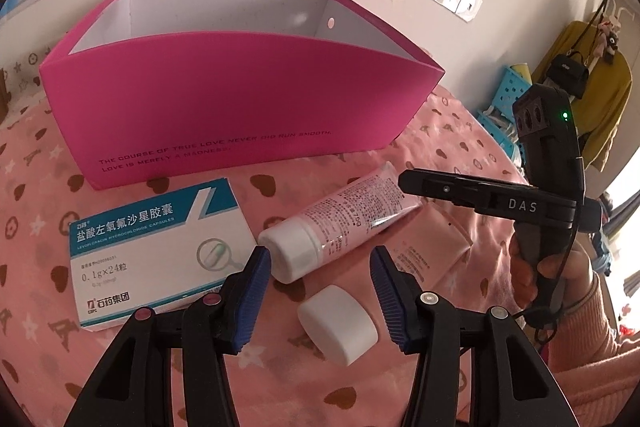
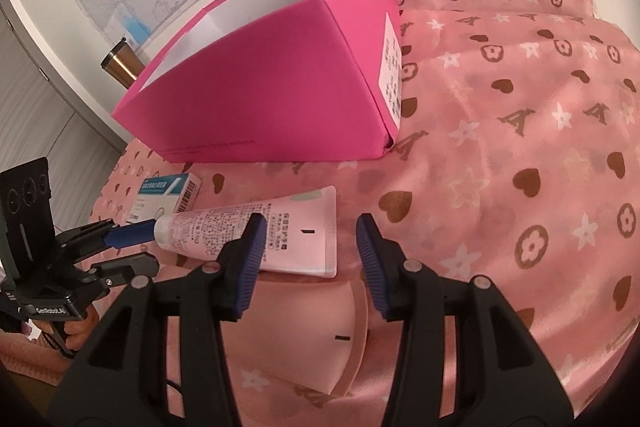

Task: Organize rigid objects
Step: 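Grasp the pink-and-white tube with the left gripper while the right gripper grasps its body, then lift the pink tube with both grippers over the magenta box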

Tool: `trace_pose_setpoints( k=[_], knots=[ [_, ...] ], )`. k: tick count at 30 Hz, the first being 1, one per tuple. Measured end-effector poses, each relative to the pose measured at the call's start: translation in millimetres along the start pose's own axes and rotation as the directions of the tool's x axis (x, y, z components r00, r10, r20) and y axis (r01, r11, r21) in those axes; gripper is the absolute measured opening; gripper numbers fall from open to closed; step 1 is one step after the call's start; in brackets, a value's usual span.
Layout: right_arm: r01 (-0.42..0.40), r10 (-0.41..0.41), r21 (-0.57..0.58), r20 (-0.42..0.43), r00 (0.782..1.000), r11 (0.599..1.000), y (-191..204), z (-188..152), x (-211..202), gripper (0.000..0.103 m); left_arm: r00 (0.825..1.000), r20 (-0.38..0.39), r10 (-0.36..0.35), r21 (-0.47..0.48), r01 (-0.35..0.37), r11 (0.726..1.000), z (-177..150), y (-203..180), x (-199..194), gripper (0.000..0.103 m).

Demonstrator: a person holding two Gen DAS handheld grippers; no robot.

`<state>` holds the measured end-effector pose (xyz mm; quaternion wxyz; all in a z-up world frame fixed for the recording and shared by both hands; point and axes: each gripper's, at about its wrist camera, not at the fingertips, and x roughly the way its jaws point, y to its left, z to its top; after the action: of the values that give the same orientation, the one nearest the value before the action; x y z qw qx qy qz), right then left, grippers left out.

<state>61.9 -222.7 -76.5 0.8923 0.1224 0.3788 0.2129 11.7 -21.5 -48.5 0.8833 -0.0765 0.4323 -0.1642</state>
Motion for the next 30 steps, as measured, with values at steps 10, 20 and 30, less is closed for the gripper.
trace_pose_setpoints(
  k=[10,20,30],
  knots=[
    [-0.035,0.034,-0.017,-0.017,0.999,0.999,5.7,0.0,7.4,0.049,1.0,-0.013,0.014,0.006,-0.014,1.0,0.3,-2.5,3.8,0.042],
    [-0.03,0.03,-0.013,-0.011,0.999,0.999,6.9,-2.7,2.7,0.05,1.0,-0.013,0.009,-0.01,-0.01,1.0,2.6,-1.8,5.7,0.042],
    [-0.025,0.025,-0.021,0.029,0.999,0.999,12.4,-1.6,-15.2,0.05,1.0,0.01,0.0,0.004,0.0,1.0,6.2,-7.8,-0.9,0.042]
  ],
)
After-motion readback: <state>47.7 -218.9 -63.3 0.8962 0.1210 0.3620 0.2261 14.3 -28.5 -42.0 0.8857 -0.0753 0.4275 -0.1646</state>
